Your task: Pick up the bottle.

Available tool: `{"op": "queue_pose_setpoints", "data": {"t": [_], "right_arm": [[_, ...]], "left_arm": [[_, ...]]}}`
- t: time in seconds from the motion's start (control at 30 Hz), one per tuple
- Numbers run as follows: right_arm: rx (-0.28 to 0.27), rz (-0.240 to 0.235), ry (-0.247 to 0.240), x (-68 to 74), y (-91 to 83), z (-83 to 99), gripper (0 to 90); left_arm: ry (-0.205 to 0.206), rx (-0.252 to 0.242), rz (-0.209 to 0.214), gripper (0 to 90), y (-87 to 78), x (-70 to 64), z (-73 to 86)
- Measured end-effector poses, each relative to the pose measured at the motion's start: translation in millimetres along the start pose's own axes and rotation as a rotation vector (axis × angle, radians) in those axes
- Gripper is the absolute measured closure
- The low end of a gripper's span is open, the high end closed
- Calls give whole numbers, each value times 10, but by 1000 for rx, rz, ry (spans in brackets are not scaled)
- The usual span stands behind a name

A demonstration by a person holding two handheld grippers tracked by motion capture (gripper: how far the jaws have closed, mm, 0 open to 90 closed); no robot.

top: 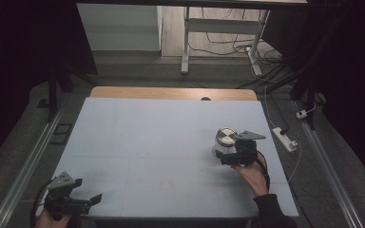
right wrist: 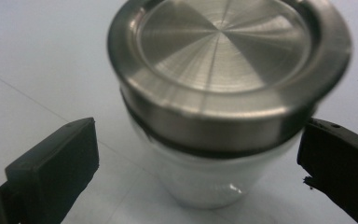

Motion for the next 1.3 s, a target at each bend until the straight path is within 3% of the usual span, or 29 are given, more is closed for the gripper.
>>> {"op": "queue_pose_setpoints", "data": {"t": [0.2,0.43,0.53,0.67,1.3], "right_arm": [[9,-15,3,-5,113,-43,0],[27,3,-5,-27,215,-56,0],[28,11,-13,-36,248,-42,45],[-6,16,-16,-62,235,-37,132],[-22,20,-56,-13,172,-73,146]], "left_arm": [[-1,1,3,0,0,1,0],[0,1,5,0,0,1,1],[1,0,6,0,0,-1,1],[3,2,8,0,0,-3,1],[7,-2,7,0,-4,-7,1]]}}
Point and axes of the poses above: each handheld gripper's, and its own axes: y roughly forward along the jaws, z roughly out of its underside, x roughly to its left, the point moved 4 cm from there along y, roughly forward along the jaws, and after that the axes turned 2 degrees about -y, right-handed, at the moved point
